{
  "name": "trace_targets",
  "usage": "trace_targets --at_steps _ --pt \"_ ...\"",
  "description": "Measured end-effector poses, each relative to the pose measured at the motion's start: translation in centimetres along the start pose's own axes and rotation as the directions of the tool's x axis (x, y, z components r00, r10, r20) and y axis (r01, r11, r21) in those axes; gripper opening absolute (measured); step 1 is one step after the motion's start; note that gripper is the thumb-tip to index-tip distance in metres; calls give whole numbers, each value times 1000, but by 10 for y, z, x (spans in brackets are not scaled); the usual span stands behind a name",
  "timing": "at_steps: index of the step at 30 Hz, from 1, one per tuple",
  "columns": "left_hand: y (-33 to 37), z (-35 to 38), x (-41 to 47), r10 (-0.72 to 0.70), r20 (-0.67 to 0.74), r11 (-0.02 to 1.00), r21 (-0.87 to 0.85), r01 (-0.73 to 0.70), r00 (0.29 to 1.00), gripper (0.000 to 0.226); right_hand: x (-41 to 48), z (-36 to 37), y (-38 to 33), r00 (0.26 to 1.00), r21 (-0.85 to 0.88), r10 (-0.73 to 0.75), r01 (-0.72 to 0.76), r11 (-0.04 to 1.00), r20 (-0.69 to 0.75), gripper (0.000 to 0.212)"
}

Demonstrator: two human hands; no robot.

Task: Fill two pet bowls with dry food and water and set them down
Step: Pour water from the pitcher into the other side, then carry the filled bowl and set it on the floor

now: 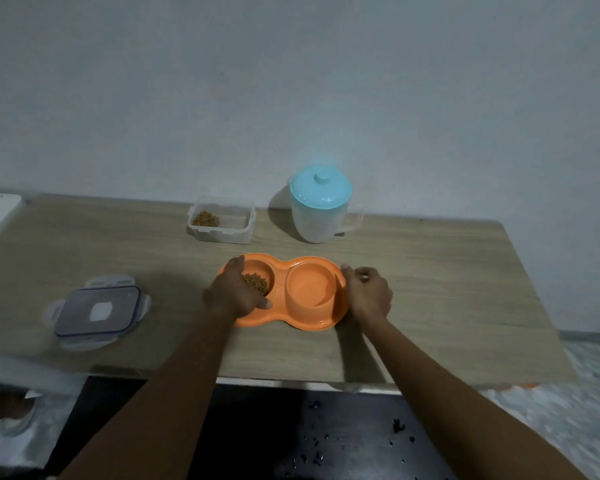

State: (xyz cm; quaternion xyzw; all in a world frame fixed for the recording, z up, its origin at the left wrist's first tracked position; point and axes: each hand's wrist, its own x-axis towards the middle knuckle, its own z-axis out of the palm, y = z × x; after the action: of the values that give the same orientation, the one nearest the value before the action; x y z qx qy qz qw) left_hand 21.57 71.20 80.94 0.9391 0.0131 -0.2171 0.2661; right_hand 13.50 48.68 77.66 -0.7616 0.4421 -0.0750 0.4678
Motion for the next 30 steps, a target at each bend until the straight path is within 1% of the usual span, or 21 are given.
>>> trace_targets --at_steps 2,3,5,6,7,8,10,12,15,18,21,26,30 --pt "-3 1 1 19 -20 999 -41 -20 1000 123 -20 6 11 1000 -37 -16 17 999 10 52" --pt "-4 1 1 0 -72 996 -94 -7 997 118 -27 9 13 1000 -25 -14 15 1000 26 53" --pt "-8 1 0 -126 -206 967 -244 74 970 104 -35 12 12 999 5 10 -10 1000 51 54" --pt "-11 0 0 -191 -248 950 -291 115 950 95 -37 13 9 999 14 20 -21 1000 47 51" --pt "-15 -1 -1 -230 -260 943 -296 149 938 85 -39 14 6 999 21 37 -38 999 38 46" --pt "-19 -2 -1 -238 -260 948 -273 165 936 72 -41 15 4 999 29 46 -47 998 26 40" --pt "-25 -3 -3 -204 -245 965 -216 151 948 49 -44 13 0 998 55 65 -66 996 12 30" --pt "-29 -5 -5 -172 -223 971 -204 127 960 39 -49 12 1 995 83 98 -98 992 2 22" --pt "-31 -9 -5 -177 -188 961 -247 128 966 36 -53 7 2 993 117 120 -120 986 8 23" --pt "-29 -10 -12 -180 -212 945 -307 110 961 34 -55 3 4 989 157 145 -144 977 6 37" --pt "-20 -6 -27 -170 -242 940 -329 84 955 33 -57 -7 8 986 210 168 -164 964 1 46" --pt "10 -1 -62 -175 -236 901 -431 58 956 34 -62 -45 17 985 287 173 -163 944 -9 49" --pt "44 18 -100 -143 -244 889 -457 17 959 36 -65 -97 35 988 338 155 -137 931 -27 46"
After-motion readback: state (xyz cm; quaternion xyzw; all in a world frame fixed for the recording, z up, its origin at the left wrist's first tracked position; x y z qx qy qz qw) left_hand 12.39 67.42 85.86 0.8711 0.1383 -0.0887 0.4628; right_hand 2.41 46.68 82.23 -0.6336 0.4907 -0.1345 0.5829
